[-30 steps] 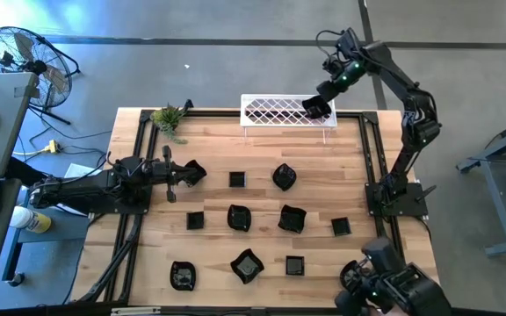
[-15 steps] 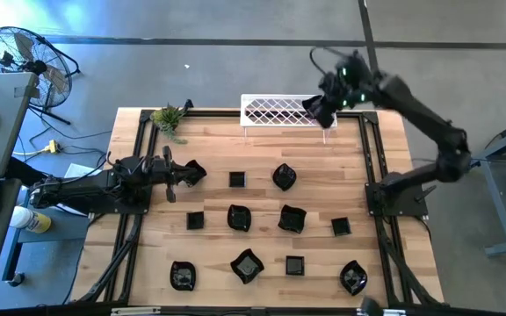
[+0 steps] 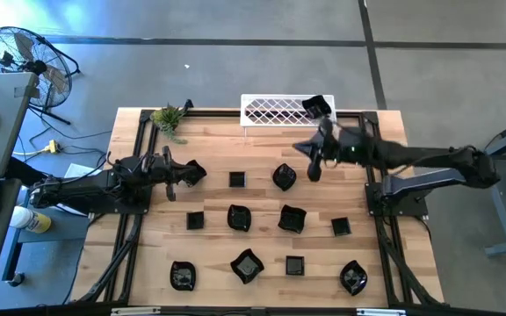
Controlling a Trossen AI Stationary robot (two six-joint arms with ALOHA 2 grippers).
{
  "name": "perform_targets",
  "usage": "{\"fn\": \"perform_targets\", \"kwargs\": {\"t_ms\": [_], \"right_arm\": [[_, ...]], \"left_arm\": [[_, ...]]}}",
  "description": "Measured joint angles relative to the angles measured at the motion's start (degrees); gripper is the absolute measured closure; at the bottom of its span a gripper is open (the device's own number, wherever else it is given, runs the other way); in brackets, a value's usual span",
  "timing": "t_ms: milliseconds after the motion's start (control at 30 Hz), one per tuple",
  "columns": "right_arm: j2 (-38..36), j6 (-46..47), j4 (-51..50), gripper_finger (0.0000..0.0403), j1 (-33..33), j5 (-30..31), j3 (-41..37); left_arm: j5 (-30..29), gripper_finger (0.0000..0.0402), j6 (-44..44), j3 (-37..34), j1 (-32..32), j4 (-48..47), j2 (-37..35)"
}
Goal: Pick & Place Mini shaped plates
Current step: Put the square plate on the shelf
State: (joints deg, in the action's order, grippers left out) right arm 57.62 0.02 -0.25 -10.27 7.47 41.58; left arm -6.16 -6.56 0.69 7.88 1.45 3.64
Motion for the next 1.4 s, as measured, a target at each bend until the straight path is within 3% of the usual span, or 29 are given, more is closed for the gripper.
{"fn": "perform_targets", "kwargs": {"t_ms": [133, 333, 600, 767, 867, 1200, 1400], "right_arm": [[0.0, 0.1, 6.7, 0.0399, 3.8, 2.9, -4.9], [0.1, 6.9, 6.5, 0.0393, 6.3, 7.3, -6.9], [0.9, 17.5, 3.2, 0.0339, 10.1, 7.9, -6.9], [4.5, 22.1, 3.3, 0.0311, 13.3, 8.7, -6.9], [7.3, 23.0, 5.1, 0.0297, 14.2, 9.1, -6.9], [12.6, 19.2, 11.2, 0.0279, 14.1, 8.6, -6.8], [12.6, 18.7, 11.7, 0.0279, 14.1, 8.5, -6.8]], "left_arm": [[-0.5, 0.0401, -1.3, 0.0, 0.0, 0.1, 0.0], [-1.6, 0.0401, -2.6, 0.0, 0.0, 0.6, 2.9], [-1.9, 0.0401, 0.3, 0.0, 0.0, 9.0, 10.0], [0.5, 0.0401, 3.3, 0.0, 0.0, 15.3, 13.7], [0.5, 0.0401, 2.5, 1.2, 0.0, 14.3, 16.3], [0.0, 0.0401, -2.7, 10.5, 0.0, 13.4, 37.5], [2.9, 0.0401, -3.8, 18.4, 0.0, 12.8, 51.7]]}}
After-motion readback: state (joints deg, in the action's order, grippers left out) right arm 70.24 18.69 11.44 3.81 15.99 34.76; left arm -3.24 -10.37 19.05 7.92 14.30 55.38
